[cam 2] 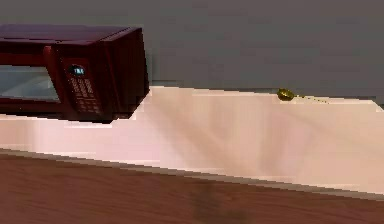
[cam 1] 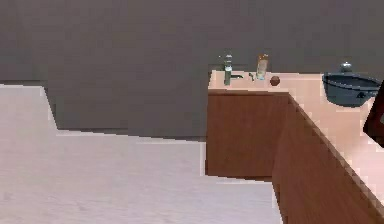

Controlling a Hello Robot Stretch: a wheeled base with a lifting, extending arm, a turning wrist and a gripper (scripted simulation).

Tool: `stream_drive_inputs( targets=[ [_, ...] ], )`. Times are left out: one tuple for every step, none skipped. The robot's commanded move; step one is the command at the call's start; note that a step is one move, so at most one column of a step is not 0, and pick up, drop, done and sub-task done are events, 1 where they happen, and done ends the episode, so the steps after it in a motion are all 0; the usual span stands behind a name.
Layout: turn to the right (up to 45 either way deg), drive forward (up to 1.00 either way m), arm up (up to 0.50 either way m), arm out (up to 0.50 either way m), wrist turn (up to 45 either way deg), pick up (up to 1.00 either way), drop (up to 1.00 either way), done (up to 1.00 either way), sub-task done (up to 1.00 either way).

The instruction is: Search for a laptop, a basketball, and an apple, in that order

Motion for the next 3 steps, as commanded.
stream_drive_inputs(
  targets=[
    [-3.0, 0.00, 0.00, 0.00, 0.0, 0.00, 0.00, 0.00, 0.00],
    [0.0, 1.00, 0.00, 0.00, 0.0, 0.00, 0.00, 0.00, 0.00],
    [0.0, 0.35, 0.00, 0.00, 0.0, 0.00, 0.00, 0.00, 0.00]
  ],
)
